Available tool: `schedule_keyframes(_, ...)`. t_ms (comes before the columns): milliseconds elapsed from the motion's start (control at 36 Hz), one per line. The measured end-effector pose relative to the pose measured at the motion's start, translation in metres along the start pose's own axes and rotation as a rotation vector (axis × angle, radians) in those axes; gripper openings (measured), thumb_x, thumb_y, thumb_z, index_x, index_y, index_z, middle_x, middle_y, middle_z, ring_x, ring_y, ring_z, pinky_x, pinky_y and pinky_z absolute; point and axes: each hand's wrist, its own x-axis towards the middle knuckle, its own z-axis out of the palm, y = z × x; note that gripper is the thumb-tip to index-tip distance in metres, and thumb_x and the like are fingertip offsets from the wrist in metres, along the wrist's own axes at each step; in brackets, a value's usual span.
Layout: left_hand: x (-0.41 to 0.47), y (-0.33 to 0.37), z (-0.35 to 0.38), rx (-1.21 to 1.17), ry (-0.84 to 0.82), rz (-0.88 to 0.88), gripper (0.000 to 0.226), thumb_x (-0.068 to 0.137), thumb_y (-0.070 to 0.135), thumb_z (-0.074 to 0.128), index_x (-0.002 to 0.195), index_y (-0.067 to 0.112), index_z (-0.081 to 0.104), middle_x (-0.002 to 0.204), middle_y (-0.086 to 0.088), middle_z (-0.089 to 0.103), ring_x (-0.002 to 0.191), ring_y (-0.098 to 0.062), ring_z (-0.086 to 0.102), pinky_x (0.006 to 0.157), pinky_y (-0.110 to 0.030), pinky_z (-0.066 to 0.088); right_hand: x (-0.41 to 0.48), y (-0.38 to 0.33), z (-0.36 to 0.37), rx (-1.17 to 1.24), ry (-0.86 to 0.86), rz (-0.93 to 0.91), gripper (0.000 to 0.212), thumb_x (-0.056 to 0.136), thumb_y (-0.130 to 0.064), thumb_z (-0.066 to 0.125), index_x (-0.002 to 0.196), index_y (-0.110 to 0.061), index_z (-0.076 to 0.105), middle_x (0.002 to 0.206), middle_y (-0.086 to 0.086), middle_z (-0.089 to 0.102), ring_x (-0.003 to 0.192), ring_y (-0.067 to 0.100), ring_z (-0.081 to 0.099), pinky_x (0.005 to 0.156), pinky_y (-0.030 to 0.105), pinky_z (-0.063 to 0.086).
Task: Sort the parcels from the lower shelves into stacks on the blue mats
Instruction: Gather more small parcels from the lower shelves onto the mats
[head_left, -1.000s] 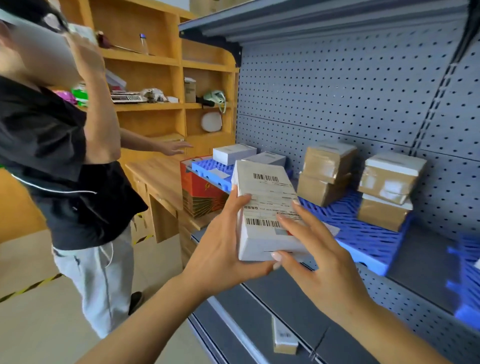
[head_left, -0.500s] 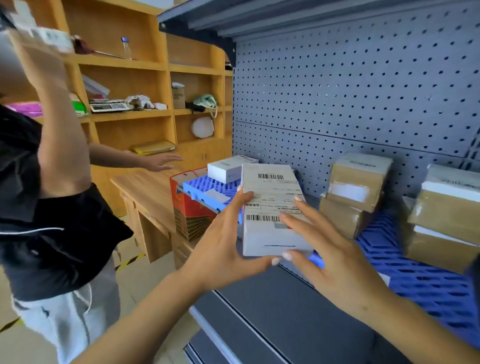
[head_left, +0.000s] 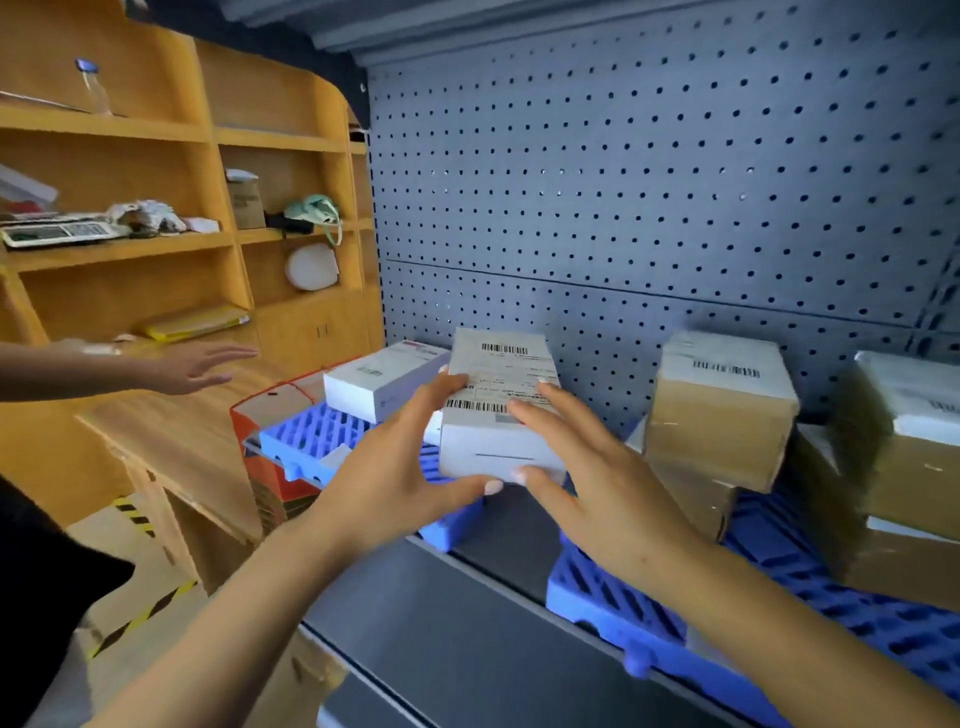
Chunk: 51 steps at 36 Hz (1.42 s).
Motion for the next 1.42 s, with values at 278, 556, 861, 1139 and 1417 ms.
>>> schedule_keyframes(278,0.051,-0.078,0.006,-0.011,-0.081,0.033,0.085,0.072,0.045,0.080,0.141,0.035,0.032,0.126,0.027,0.045,0.119,0.000,0.045,0.093,-0.019,0.040,0.056,0.010,0.047,-0.072,-0.134,0.201,0.053,0.100,-0.031,0.046,0.148,-0.034,0.026,0.159,-0.009,0.006,0.141,0.017,0.023,0.110,0.029,0.024)
schedule_keyframes(556,0.083,-0.126,0.013,-0.088,-0.149,0.112,0.084,0.074,0.040,0.079,0.143,0.026,0.032,0.125,0.035,0.035,0.107,0.010,0.040,0.089,-0.011,0.034,0.084,0.015,0.078,-0.083,-0.141,0.340,0.053,0.099,-0.029,0.048,0.148,-0.035,0.027,0.159,-0.010,0.006,0.142,0.015,0.020,0.111,0.028,0.024)
schedule_keyframes(861,0.094,-0.126,0.011,0.082,-0.108,0.250,0.086,0.074,0.046,0.078,0.144,0.014,0.039,0.157,-0.010,0.020,0.143,-0.028,0.023,0.114,-0.039,0.023,0.085,0.006,0.070,-0.256,-0.170,0.383,0.061,0.098,-0.036,0.048,0.150,-0.034,0.017,0.159,-0.010,0.007,0.146,0.008,-0.001,0.118,0.032,0.014)
schedule_keyframes(1139,0.077,-0.042,0.005,0.058,0.013,0.686,0.064,0.084,0.052,0.055,0.135,0.012,0.052,0.140,-0.011,0.048,0.126,-0.031,0.046,0.105,-0.048,0.038,0.011,-0.038,0.009,-0.428,0.070,0.323,0.061,0.091,-0.053,0.040,0.145,-0.025,0.037,0.153,0.001,0.032,0.145,0.018,0.017,0.115,0.034,0.020)
schedule_keyframes(1417,0.029,0.103,0.062,-0.066,-0.052,0.977,0.057,0.085,0.044,0.055,0.132,0.012,0.053,0.132,-0.009,0.054,0.120,-0.027,0.048,0.103,-0.042,0.037,-0.139,-0.070,-0.098,-0.706,0.192,0.452,0.050,0.093,-0.044,0.048,0.136,-0.018,0.050,0.142,0.007,0.046,0.133,0.024,0.040,0.107,0.037,0.036)
